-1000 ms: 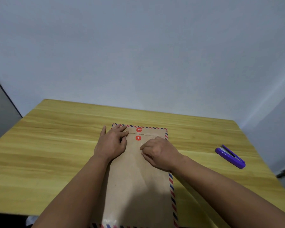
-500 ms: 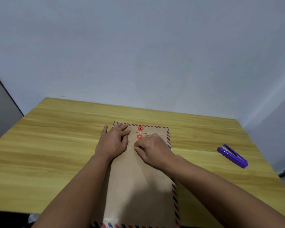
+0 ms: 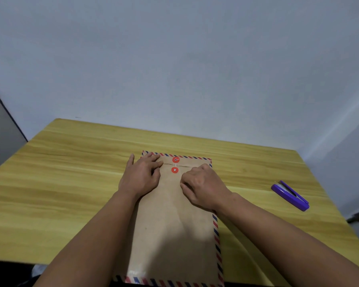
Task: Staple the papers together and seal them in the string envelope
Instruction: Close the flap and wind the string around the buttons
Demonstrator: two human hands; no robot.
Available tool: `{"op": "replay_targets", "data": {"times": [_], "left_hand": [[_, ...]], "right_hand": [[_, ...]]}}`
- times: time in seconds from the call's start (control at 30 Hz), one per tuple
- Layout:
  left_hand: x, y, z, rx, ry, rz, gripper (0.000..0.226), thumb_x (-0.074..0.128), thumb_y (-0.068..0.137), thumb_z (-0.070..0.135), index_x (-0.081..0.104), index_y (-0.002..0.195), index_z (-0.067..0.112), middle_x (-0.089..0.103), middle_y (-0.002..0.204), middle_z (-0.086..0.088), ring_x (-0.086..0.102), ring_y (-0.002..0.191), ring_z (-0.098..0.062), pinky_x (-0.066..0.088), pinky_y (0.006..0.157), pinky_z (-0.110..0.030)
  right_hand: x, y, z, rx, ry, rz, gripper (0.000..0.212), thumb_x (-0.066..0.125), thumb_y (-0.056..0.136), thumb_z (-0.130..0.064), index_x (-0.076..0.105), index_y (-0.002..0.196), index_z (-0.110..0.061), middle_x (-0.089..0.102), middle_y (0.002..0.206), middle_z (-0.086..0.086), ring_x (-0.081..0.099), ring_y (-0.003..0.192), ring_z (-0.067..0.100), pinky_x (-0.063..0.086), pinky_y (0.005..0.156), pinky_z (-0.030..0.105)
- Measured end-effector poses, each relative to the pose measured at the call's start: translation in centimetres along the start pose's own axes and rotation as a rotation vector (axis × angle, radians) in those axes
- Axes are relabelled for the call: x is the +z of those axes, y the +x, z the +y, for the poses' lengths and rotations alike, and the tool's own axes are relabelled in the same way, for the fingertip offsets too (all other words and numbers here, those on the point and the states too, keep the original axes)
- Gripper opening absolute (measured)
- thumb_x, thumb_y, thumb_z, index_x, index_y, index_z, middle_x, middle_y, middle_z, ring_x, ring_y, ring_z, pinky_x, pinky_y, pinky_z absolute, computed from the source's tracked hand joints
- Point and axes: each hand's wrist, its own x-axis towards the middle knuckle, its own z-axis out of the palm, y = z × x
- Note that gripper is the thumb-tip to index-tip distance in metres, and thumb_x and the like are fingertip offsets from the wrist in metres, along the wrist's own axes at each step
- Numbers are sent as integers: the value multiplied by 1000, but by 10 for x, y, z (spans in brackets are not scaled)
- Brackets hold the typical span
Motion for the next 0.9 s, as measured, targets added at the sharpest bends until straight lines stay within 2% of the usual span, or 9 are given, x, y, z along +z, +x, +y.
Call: {"op": "replay_targets", "data": {"times": [0.23, 0.33, 0.53, 0.67, 0.8, 0.9], "left_hand": [[0, 1, -1, -3, 4, -6, 42, 47, 97, 27, 63, 136, 32, 46, 155, 14, 28, 150, -7, 4, 126, -54], [0, 2, -1, -4, -5, -10, 42, 47, 97, 27, 64, 136, 32, 46, 155, 15, 28, 150, -7, 4, 126, -53], [1, 0, -2, -4, -27, 0, 44, 46, 96, 23, 63, 135, 33, 47, 154, 16, 29, 150, -5, 4, 126, -51], [1, 0, -3, 2, -22, 10, 44, 45, 96, 24, 64, 134, 36, 47, 153, 18, 29, 150, -4, 5, 126, -51], [1, 0, -4, 1, -18, 9, 45, 43, 94, 27, 65, 132, 34, 46, 154, 18, 29, 150, -4, 4, 126, -50], [2, 1, -4, 3, -12, 11, 44, 44, 94, 28, 66, 132, 34, 47, 153, 18, 30, 149, -5, 5, 126, -51]], "right_hand": [[11, 13, -17, 63, 138, -8, 24, 52, 100, -32, 70, 90, -19, 70, 79, -4, 63, 76, 20, 48, 83, 42], [18, 21, -23, 89, 209, 15, 19, 59, 99, -30, 74, 94, -19, 73, 81, -3, 65, 77, 21, 49, 83, 41], [11, 59, -9, 118, 271, -81, 16, 64, 97, -26, 78, 94, -18, 78, 82, 1, 69, 78, 27, 49, 82, 37], [1, 86, 7, 139, 239, -91, 18, 62, 98, -27, 74, 87, -20, 74, 82, -3, 66, 77, 25, 50, 76, 36], [-3, 108, 18, 143, 123, -173, 23, 58, 100, -30, 77, 95, -18, 69, 92, 0, 64, 87, 25, 50, 70, 38], [-1, 119, 25, 171, 72, -261, 18, 62, 98, -28, 79, 98, -20, 73, 96, -1, 64, 92, 22, 48, 68, 33]]}}
